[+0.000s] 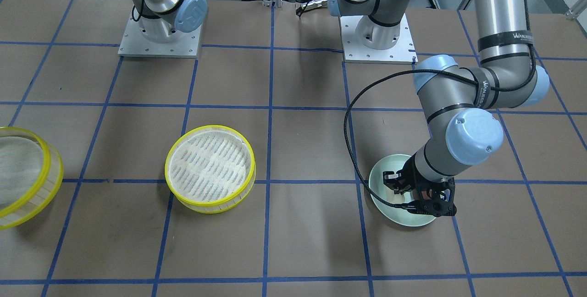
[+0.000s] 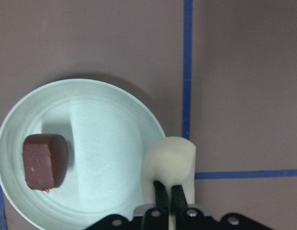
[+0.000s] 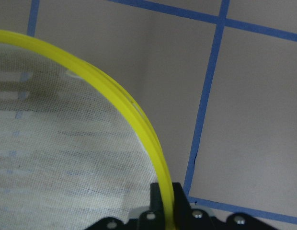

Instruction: Stack buns with steamer

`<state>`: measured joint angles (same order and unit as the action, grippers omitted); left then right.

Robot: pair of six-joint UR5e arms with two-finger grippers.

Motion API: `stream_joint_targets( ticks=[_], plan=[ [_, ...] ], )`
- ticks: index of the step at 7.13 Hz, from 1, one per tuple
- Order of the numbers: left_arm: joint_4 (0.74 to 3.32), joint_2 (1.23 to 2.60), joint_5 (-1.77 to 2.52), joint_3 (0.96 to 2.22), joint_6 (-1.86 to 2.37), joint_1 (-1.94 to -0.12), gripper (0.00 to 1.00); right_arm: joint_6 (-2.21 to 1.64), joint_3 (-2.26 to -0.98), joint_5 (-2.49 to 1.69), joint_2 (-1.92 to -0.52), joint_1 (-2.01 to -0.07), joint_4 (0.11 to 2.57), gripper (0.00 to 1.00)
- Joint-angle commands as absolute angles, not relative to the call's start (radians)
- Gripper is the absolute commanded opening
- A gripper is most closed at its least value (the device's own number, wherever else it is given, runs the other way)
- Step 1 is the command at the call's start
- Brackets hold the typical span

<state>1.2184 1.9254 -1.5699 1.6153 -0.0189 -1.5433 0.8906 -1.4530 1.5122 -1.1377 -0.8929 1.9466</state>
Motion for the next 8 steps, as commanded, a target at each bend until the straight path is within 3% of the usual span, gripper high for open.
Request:
stream_joint_targets(
  ticks=[1, 3, 8],
  plan=[
    [1.252, 1.866, -1.560, 1.594, 0.281, -1.719, 0.00, 0.888, -1.471, 1.516, -1.219, -0.905, 1.872, 0.00],
    [1.147, 1.908, -1.536, 1.585, 0.624, -1.889, 0.00, 0.884, -1.494, 1.520, -1.245, -0.942, 1.856, 0.00],
    [0.956, 2.077, -1.410, 1.577, 0.782, -2.055, 0.00, 0.637, -1.597, 1.526, -1.354, -1.023, 1.856, 0.00]
  ],
)
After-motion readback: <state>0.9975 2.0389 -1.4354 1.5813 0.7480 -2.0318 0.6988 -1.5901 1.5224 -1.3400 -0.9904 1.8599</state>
